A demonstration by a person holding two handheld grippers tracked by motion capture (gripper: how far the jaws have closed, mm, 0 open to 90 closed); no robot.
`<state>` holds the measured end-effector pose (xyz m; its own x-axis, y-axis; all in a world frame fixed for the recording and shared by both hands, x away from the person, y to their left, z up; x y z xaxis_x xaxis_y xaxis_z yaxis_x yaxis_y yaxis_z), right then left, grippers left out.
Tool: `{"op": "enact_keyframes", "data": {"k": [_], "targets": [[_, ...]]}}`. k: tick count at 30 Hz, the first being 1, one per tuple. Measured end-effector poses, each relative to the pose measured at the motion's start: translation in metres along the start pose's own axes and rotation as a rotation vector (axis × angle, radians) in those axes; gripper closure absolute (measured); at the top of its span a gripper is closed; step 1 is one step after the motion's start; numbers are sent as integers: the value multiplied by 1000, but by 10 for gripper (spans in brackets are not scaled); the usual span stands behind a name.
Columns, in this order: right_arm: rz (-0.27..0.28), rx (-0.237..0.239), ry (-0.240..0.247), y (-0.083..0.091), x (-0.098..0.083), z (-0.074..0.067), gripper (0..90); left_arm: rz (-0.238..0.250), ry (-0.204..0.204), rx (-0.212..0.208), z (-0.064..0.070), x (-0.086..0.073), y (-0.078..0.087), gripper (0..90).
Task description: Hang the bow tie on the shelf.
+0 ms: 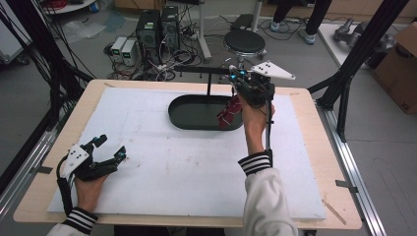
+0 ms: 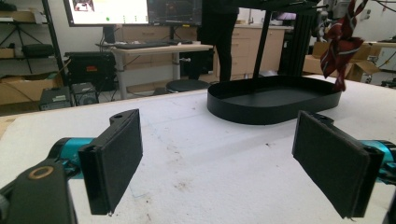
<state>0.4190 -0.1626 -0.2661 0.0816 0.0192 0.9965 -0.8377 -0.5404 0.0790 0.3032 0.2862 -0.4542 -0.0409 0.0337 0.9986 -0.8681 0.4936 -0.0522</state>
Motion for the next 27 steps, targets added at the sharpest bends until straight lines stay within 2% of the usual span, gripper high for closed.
{"op": "enact_keyframes", "data": {"k": [8, 11, 13, 22, 25, 27], "targets": [[-17, -31, -14, -24, -8, 6, 876, 0, 2, -1, 0, 0, 0, 164], [-30, -34, -8, -33, -8, 8, 875, 0, 2, 1, 0, 0, 0, 164], [-36, -41, 14, -38, -8, 9, 876, -2, 3, 1, 0, 0, 0, 164], [-72, -63, 10, -59, -16, 13, 876, -2, 4, 1, -1, 0, 0, 164], [-89, -76, 47, -66, -17, 11, 875, -1, 5, 1, 0, 0, 0, 164], [-93, -75, 46, -71, -18, 11, 875, -1, 6, 1, -1, 0, 0, 164]]}}
Point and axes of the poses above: each handheld gripper's, and its own axes: y roughly backward along the jaws, x roughly out of its top, z roughly to its right, the point moved 2 cm from there along -y, roughly forward along the jaws, and after that the axes turned 4 degrees about z, right-handed, at the moved point
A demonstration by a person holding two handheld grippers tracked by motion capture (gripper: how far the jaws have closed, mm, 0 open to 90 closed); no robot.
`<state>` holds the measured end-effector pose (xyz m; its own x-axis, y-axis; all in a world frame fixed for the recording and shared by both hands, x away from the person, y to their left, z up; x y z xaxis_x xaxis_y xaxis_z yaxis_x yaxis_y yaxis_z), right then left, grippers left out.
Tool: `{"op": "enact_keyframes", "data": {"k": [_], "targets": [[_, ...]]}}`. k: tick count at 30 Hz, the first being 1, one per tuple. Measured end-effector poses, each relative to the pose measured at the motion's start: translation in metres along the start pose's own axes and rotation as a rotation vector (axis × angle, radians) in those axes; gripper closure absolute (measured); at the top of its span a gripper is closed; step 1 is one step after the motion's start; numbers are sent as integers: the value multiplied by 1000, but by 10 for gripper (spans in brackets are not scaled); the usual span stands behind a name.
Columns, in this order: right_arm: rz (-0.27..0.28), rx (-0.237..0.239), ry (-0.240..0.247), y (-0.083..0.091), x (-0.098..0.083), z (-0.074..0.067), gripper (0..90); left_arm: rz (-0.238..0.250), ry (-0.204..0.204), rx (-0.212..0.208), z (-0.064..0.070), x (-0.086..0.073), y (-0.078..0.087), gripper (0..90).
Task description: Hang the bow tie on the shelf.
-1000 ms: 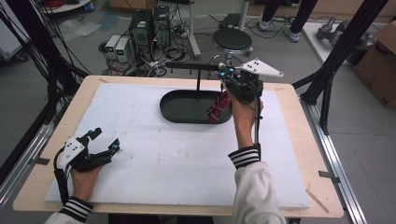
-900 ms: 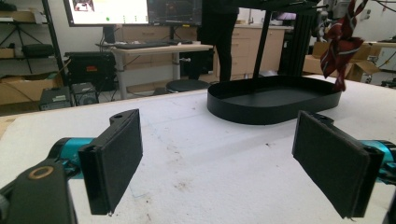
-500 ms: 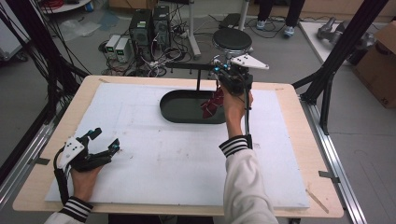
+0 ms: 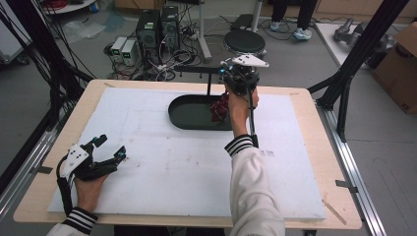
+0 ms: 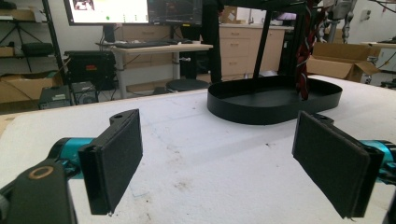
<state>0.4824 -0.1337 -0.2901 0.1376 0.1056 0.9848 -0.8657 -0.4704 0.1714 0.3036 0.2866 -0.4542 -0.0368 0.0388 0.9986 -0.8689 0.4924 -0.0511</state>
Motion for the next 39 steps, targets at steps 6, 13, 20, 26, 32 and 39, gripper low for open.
{"op": "enact_keyframes", "data": {"k": [6, 13, 20, 26, 32, 39], "targets": [[-11, 9, 12, -13, 2, -6, 875, 2, 1, 0, 0, 0, 0, 164], [-26, 25, -12, -23, -5, -7, 875, 1, 2, 1, 0, 0, 0, 164], [-43, 44, -21, -29, -9, -10, 875, 1, 1, 1, 0, 0, 0, 164], [-58, 59, -24, -33, -10, -12, 875, 1, 1, 1, 0, 0, 0, 164], [-104, 74, -5, -38, -13, -14, 873, 1, 2, 1, 0, 0, 0, 164], [-157, 62, 78, -40, -14, -18, 871, -1, 1, 1, 0, 0, 0, 164]]}}
Point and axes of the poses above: each handheld gripper's, and its own axes: y roughly backward along the jaws, x roughly out of its top, z roughly to its right, the point moved 2 cm from there along -y, roughly forward along the jaws, and after that the axes turned 4 degrees about z, right-handed, at the moved point
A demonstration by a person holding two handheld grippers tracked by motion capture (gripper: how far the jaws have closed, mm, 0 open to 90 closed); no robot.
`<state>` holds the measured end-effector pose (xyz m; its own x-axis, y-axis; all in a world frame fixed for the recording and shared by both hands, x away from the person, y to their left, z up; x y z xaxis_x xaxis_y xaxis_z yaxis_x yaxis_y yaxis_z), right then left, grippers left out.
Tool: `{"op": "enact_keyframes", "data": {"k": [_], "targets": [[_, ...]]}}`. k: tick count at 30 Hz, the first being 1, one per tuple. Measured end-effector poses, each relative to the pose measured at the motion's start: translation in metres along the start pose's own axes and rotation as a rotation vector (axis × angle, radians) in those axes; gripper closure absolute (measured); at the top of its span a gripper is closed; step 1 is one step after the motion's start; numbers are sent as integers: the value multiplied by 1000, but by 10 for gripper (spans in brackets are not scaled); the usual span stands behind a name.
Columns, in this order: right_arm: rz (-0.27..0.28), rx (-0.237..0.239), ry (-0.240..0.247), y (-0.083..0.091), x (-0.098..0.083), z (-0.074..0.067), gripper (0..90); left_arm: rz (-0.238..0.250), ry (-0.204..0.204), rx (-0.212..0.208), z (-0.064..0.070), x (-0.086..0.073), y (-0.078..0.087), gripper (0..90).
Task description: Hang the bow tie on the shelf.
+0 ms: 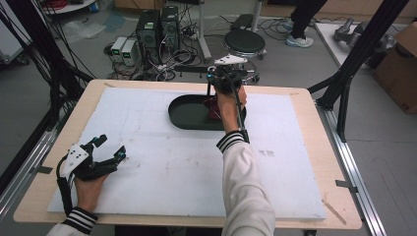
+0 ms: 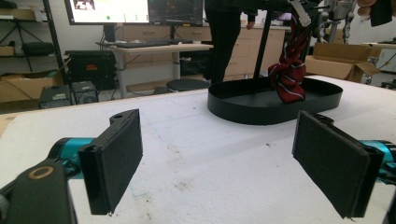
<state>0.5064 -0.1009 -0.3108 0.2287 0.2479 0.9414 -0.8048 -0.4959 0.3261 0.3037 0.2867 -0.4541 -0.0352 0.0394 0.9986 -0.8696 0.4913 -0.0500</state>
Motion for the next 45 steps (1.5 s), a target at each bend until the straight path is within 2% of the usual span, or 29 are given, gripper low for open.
{"op": "enact_keyframes", "data": {"k": [5, 11, 14, 15, 23, 25, 27, 29, 32, 35, 36, 39, 45], "targets": [[-18, -3, 39, -1, 0, -2, 849, 0, -1, 0, 0, 0, 0, 164], [-31, 2, 46, -1, -1, -3, 679, 3, -1, 0, 0, 0, 0, 164], [-12, 2, 36, -1, -1, -4, 506, 1, -3, -1, 1, 0, 0, 164], [-6, -3, 36, 0, 0, -5, 474, 1, -2, 1, 1, 0, 0, 164], [32, 76, 19, 14, 4, -11, 98, -2, -4, 3, 1, 0, 0, 164], [45, 110, 6, 21, 5, -12, 95, -1, -5, 4, 1, 0, -1, 164], [63, 135, -1, 29, 8, -13, 3, -2, -9, 5, 1, 0, 0, 164], [85, 154, -8, 38, 11, -15, 3, -2, -11, 3, 2, 0, 0, 164], [131, 166, 13, 54, 14, -19, 3, -3, -15, 3, 2, 0, 0, 164], [153, 193, 26, 69, 9, -22, 4, -1, -14, 3, 2, 0, 0, 164], [141, 194, 27, 74, 6, -22, 3, -3, -16, 2, 2, 0, 0, 164], [158, 197, 29, 91, -4, -21, 3, -2, -17, 1, 2, 0, 0, 164], [216, 163, 28, 130, -27, -17, 4, -1, -16, 2, 2, 0, 0, 164]]}}
Point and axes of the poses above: each handheld gripper's, and its own axes: y roughly backward along the jaws, x roughly out of its top, z roughly to its right, the point moved 2 cm from there along -y, roughly forward along the jaws, and after that the axes turned 4 degrees about z, right-handed, at the moved point
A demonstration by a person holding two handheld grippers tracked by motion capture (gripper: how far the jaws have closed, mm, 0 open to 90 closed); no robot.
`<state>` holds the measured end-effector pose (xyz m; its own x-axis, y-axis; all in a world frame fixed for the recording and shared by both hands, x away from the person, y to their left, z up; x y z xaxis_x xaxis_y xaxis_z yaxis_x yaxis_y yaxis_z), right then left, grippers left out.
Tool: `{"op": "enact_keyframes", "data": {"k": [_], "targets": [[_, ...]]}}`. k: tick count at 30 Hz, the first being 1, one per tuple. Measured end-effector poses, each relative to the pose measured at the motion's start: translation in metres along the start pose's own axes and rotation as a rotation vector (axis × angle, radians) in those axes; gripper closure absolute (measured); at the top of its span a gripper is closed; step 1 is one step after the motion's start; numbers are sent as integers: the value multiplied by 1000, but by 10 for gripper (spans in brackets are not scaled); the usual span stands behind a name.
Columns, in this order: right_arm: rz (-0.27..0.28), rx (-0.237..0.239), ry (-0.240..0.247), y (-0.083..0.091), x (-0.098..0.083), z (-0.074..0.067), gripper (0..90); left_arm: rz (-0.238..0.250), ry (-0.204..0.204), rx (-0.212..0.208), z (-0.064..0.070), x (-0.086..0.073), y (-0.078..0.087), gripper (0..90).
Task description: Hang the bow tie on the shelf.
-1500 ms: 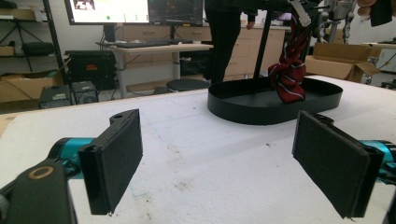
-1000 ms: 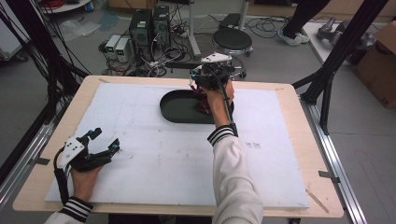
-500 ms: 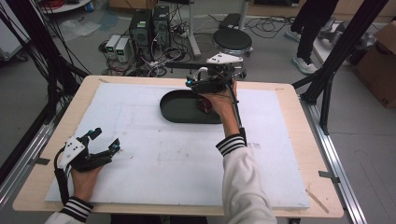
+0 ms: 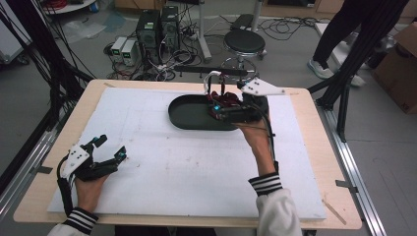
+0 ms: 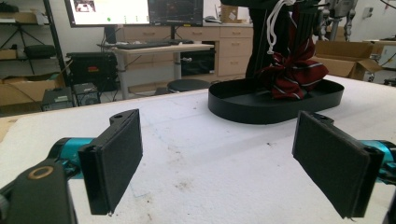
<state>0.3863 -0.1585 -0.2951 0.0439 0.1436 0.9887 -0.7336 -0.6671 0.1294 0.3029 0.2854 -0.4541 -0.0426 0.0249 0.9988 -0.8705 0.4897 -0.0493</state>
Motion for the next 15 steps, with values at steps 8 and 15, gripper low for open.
{"op": "enact_keyframes", "data": {"k": [8, 15], "targets": [[44, -70, 14, 58, -35, -3, 4, 0, -4, -2, 1, 0, 0, 164], [35, -134, -45, 94, -93, -7, 5, -4, -6, -4, 0, 0, 0, 164]]}}
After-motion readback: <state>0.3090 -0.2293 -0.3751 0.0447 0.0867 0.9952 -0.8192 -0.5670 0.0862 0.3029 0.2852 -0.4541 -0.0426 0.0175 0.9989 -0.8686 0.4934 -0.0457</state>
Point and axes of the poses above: each handheld gripper's, and its own axes: y roughly backward along the jaws, x roughly out of its top, z roughly to its right, the point moved 2 cm from there along -y, roughly forward along the jaws, and after that the axes turned 4 degrees about z, right-handed, at the moved point
